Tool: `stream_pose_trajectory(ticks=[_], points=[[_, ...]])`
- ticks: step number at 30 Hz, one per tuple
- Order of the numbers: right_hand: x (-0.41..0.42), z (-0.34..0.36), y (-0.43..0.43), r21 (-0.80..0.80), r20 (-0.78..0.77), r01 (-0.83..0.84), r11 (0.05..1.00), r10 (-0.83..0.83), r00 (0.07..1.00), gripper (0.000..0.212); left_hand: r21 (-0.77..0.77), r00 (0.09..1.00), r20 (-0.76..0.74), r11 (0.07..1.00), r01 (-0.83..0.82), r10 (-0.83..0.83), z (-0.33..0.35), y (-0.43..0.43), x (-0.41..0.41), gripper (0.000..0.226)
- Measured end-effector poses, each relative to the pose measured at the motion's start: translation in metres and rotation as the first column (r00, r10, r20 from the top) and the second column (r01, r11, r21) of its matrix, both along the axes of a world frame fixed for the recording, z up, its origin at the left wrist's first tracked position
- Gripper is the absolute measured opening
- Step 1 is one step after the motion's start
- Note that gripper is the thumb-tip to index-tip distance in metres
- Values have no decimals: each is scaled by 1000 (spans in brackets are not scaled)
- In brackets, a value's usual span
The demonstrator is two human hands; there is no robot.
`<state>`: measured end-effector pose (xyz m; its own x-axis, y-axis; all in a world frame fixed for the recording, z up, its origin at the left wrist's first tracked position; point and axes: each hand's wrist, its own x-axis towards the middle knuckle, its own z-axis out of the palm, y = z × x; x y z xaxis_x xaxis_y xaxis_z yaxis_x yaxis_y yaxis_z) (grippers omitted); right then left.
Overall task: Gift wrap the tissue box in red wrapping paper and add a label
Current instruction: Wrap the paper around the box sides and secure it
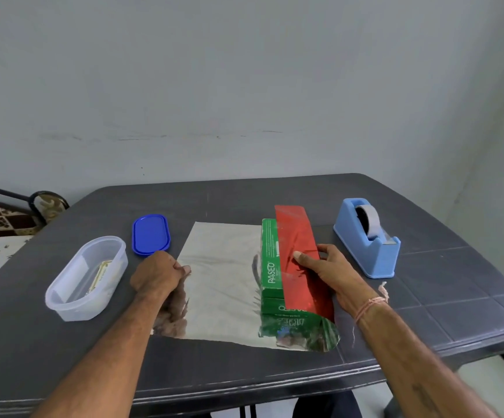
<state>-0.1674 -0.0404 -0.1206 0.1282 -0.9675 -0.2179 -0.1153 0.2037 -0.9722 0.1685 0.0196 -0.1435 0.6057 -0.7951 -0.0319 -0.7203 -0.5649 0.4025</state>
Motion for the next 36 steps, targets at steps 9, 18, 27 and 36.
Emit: stream_pose_trajectory(ticks=[9,18,27,36], points=[[-1,0,-1,5,-10,-21,1000,22,1000,80,-54,998,44,998,37,-35,2,6,-5,65],[-3,3,2,32,27,-29,999,28,999,74,-164,954,-265,982,97,-138,-13,-14,-6,53],[-4,3,3,47,32,-30,998,28,999,76,-214,964,-242,975,58,-111,-3,-10,-24,18],[-6,4,2,56,22,-37,998,36,999,78,-474,770,-593,875,-99,-234,34,-24,-17,21]])
